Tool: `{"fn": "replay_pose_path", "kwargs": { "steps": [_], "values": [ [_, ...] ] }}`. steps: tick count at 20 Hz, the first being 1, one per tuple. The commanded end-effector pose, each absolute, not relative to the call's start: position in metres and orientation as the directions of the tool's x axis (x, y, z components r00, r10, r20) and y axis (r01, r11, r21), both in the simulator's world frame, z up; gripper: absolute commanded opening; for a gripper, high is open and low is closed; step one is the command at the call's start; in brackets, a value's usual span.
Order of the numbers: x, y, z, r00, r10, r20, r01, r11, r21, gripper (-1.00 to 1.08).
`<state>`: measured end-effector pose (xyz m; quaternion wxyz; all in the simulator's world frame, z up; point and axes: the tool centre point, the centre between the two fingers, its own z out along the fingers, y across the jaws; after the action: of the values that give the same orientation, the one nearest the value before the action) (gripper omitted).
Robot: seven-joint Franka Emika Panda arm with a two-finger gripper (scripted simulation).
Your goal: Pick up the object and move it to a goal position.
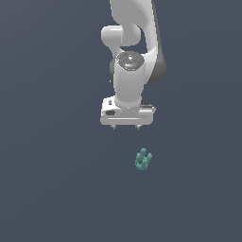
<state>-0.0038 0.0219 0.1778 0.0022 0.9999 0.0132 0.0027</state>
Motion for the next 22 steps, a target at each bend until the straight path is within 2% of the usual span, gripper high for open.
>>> {"fn": "replay_pose_path", "kwargs": {
  "steps": [1,13,22],
  "values": [
    [-0.004,0.022,0.178,1.0,0.026,0.005,0.026,-1.0,0.004,1.0],
    [-0.011,0.021,0.167,0.998,0.062,-0.026,0.063,-0.997,0.034,1.0],
    [0.005,0.029,0.166,1.0,-0.003,-0.02,-0.002,-1.0,0.031,1.0]
  ]
}}
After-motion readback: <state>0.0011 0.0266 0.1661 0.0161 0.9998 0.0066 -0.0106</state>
